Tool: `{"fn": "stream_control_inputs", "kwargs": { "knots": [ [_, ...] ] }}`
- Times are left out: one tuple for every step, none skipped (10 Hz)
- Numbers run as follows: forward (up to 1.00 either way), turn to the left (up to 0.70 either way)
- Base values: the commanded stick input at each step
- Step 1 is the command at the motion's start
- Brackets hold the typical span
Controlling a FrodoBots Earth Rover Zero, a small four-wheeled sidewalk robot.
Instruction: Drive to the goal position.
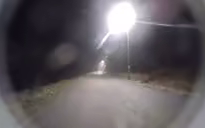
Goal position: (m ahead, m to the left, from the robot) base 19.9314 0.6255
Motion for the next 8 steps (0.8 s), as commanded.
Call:
{"fn": "stream_control_inputs", "kwargs": {
  "knots": [
    [1.00,0.03],
    [1.00,0.03],
    [1.00,0.03],
    [1.00,0.03],
    [1.00,0.03],
    [1.00,0.03],
    [1.00,0.03],
    [1.00,0.03]
  ]
}}
